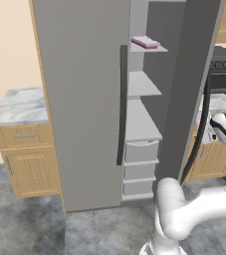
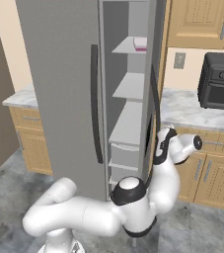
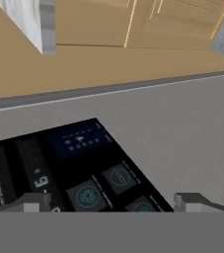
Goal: The ice cube tray has been filled with water. Take the tray and place it in the freezer to make ice. Close the freezer door after placing the tray.
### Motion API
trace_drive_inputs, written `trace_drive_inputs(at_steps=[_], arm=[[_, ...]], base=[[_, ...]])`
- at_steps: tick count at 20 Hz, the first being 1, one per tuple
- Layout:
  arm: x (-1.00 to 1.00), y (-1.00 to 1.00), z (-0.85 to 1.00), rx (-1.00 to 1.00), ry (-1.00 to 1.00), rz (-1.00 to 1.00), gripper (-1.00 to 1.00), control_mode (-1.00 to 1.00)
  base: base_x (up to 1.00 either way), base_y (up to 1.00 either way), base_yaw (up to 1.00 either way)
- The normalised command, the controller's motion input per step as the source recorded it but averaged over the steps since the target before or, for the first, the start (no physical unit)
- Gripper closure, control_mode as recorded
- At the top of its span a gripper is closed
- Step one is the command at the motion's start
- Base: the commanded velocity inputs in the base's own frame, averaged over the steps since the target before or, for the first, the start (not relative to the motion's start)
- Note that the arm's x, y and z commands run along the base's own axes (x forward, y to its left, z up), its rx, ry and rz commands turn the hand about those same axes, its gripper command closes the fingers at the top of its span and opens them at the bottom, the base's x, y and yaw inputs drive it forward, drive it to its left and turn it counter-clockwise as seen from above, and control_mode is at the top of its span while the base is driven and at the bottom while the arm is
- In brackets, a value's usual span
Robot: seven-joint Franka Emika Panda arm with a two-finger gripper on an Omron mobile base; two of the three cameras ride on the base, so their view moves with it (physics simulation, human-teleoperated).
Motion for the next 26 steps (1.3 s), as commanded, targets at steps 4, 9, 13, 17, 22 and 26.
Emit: trace_drive_inputs(at_steps=[4,9,13,17,22,26], arm=[[0.41,0.47,-0.45,0.0,0.0,0.09,-1.0,-1.0],[0.27,0.61,-0.29,0.0,0.0,0.1,-1.0,-1.0],[0.11,0.77,-0.21,0.0,0.0,0.09,-1.0,-1.0],[0.0,0.92,-0.22,0.0,0.0,0.1,-1.0,-1.0],[0.02,0.98,-0.19,0.0,0.0,0.09,-1.0,-1.0],[0.15,0.94,-0.1,0.0,0.0,0.04,-1.0,-1.0]], base=[[0.0,0.0,0.0],[0.0,0.0,0.0],[0.0,0.0,0.0],[0.0,0.0,0.0],[0.0,0.0,0.0],[0.0,0.0,0.0]])
